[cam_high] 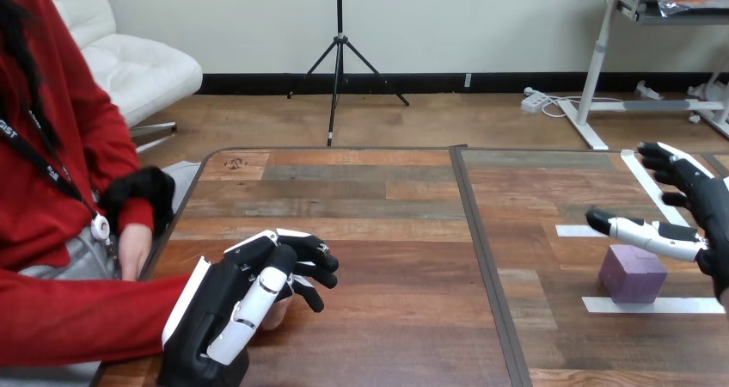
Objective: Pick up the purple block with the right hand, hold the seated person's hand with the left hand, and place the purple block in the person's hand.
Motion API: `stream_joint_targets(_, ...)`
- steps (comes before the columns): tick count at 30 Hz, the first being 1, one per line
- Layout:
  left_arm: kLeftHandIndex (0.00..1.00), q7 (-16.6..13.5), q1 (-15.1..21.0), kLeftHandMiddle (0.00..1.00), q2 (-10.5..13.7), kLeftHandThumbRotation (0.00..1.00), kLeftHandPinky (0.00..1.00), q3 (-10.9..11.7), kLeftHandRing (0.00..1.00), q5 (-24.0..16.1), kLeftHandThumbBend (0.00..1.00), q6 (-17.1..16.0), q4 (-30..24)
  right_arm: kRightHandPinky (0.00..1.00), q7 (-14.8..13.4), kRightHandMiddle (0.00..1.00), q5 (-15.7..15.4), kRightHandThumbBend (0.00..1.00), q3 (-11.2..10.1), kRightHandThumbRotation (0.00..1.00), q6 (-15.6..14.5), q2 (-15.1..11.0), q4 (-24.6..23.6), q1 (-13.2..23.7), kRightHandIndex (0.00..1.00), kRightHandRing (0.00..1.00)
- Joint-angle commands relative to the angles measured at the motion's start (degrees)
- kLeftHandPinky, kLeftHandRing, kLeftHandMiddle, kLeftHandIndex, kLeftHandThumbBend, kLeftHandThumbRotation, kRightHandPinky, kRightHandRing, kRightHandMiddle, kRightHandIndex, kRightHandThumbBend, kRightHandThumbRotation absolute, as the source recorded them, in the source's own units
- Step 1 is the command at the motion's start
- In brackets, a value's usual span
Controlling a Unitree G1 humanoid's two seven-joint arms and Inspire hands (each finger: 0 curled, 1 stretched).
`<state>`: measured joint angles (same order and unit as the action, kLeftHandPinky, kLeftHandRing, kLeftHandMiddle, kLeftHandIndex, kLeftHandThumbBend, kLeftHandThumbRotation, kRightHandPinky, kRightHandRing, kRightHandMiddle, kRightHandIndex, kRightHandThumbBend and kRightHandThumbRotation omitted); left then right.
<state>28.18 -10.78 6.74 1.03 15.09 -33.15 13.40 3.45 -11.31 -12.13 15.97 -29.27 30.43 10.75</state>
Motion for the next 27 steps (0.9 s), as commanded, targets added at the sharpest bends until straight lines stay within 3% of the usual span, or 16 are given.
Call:
stream_joint_targets(1, 0.55, 0.3, 3.9, 0.58, -0.3, 0.71, 0.38, 0.4, 0.54, 0.6, 0.44, -1.5, -0.3, 0.87, -1.4, 0.92, -1.6, 1.0, 1.3, 0.3, -2.1, -2.5, 2.0, 6.0, 0.9, 0.92)
stream_joint_targets(12, 0.54, 1.0, 4.3, 0.57, -0.4, 0.71, 0.37, 0.5, 0.53, 1.0, 0.43, -2.1, 0.3, 0.83, -2.3, 0.94, -5.1, 1.0, 3.8, 0.24, -4.0, -4.0, 7.8, 9.5, 0.93, 0.93)
stream_joint_targets(15, 0.54, 1.0, 4.3, 0.56, -0.4, 0.71, 0.37, 0.5, 0.52, 1.0, 0.43, -2.1, 0.3, 0.82, -1.6, 0.95, -4.8, 1.0, 4.0, 0.22, -6.6, -3.8, 9.5, 10.8, 0.94, 0.94)
stream_joint_targets(27, 0.53, 0.7, 4.7, 0.56, -0.5, 0.7, 0.36, 0.6, 0.52, 0.7, 0.44, -1.7, 0.4, 0.83, -0.6, 0.96, -6.6, 1.0, 7.7, 0.16, -3.5, -5.6, 18.6, 14.7, 0.96, 0.97)
